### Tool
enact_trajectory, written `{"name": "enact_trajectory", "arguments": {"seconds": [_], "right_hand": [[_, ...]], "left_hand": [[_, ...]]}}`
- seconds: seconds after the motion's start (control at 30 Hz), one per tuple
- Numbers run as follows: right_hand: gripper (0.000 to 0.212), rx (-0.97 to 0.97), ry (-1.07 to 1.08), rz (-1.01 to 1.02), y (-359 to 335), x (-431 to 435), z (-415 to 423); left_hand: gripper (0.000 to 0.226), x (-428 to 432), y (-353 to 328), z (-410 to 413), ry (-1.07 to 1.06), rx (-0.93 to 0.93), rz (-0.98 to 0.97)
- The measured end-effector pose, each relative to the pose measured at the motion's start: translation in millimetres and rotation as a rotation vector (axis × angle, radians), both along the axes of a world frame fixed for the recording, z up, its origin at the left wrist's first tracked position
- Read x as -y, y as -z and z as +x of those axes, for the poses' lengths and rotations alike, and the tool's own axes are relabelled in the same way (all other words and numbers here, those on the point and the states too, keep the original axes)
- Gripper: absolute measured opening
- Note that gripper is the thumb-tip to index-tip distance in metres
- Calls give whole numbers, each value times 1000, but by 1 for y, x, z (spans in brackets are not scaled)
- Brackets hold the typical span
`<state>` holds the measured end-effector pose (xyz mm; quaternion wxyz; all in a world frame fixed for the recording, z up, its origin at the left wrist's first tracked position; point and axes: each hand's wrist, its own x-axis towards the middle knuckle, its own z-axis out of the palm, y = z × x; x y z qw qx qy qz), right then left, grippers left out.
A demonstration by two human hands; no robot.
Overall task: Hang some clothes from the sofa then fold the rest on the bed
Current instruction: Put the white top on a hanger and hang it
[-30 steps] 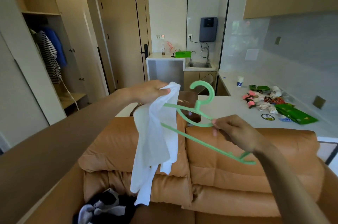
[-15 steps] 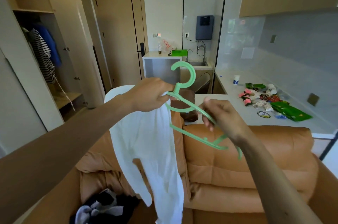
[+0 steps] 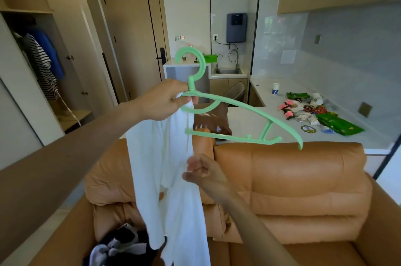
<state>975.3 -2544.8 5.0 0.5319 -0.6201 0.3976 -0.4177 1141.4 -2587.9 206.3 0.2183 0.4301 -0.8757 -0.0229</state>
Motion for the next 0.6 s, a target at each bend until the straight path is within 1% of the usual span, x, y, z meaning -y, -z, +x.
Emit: {"name": "enact_trajectory", "arguments": {"seconds": [0.07,0.17,0.27,0.37,0.43,0.53,0.6], "right_hand": [[30,-61,142,-75,-5,4,16],[25,-178,414,-195,-13,17,26],[20,-323,523,-302,-14,33,23],[10,-519,545,-274,-6,45,13],[9,-586,546,-204,-1,48,0],[13,-644,591,-123,1,48,-32],[18,-691,655,-103,-3,51,-57]], "left_hand": [[19,-1,3,1,7,-33,23],[19,-8,7,3,11,-74,50],[20,-15,7,7,12,-109,50],[20,-20,4,17,25,-128,42],[20,-21,2,28,18,-136,38],[19,-19,1,50,-27,-138,17],[19,-17,4,68,-50,-131,11]]}}
